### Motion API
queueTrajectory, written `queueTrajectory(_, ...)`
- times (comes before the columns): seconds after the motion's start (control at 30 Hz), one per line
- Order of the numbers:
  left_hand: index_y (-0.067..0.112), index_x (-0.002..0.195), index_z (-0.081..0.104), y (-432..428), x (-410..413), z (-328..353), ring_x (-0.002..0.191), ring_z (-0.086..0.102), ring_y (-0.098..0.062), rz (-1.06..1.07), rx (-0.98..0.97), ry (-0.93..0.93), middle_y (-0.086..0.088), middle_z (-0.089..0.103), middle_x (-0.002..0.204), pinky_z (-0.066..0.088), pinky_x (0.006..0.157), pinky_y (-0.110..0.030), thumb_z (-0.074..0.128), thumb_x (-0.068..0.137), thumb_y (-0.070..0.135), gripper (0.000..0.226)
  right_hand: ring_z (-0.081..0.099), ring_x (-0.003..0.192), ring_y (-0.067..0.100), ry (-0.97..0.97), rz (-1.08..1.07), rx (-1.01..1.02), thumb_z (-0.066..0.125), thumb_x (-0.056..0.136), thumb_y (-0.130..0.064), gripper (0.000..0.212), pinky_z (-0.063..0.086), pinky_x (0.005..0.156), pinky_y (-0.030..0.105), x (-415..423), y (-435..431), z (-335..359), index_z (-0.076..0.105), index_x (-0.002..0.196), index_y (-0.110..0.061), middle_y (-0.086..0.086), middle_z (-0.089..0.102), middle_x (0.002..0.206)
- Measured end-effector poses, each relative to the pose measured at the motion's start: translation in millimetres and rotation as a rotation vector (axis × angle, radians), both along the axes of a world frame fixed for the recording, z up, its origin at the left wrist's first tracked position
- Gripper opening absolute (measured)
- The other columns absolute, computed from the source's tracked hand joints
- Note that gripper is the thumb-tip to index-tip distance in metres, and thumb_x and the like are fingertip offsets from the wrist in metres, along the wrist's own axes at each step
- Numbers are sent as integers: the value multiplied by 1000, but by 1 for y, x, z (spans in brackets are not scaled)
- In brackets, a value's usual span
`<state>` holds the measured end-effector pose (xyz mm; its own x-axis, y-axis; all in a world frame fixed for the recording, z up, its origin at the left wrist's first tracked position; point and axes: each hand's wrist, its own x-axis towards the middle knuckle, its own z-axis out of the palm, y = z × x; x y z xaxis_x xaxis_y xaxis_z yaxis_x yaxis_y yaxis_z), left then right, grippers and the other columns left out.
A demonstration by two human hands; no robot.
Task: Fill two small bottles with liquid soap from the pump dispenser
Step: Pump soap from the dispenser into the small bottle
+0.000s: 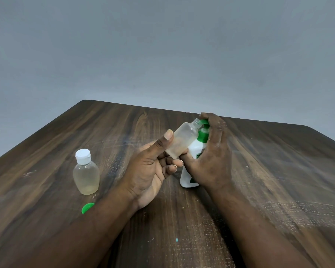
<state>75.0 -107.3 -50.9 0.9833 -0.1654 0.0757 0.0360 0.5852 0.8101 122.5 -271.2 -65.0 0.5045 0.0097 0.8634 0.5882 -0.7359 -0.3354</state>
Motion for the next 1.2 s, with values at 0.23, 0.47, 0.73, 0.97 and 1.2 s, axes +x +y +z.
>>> queueTrajectory(0.23,0,120,69,3,-1,1,57,60,-10,-21,12,27,-22,75,99,48,48,-16,70,84,43,57,58,106,16,18,24,39,78,74,-50,80,39,89,6,0,1,-2,48,137,-11,7,58,128)
queueTrajectory(0.47,0,119,69,3,-1,1,58,63,-11,-48,12,39,-25,75,102,50,49,-15,68,86,45,56,56,117,14,20,40,33,76,71,-47,88,52,92,26,-1,0,1,46,146,-11,5,55,138)
queueTrajectory(0.73,-2,120,68,1,0,2,57,63,-12,-71,2,39,-26,75,101,51,48,-16,68,85,46,60,60,115,22,13,56,35,72,69,-41,85,57,84,40,0,0,2,47,143,-10,5,53,137)
queueTrajectory(0.97,2,118,70,2,-1,0,55,63,-11,-83,20,46,-26,75,98,50,46,-15,65,88,46,54,53,105,10,28,58,60,72,65,-41,77,37,88,5,0,2,0,49,133,-12,2,56,125)
queueTrajectory(1.2,0,122,68,2,0,1,57,65,-12,-89,31,55,-25,76,98,50,47,-15,69,82,48,62,59,116,20,24,50,36,74,66,-39,91,56,89,38,-2,1,2,43,148,-15,3,55,138)
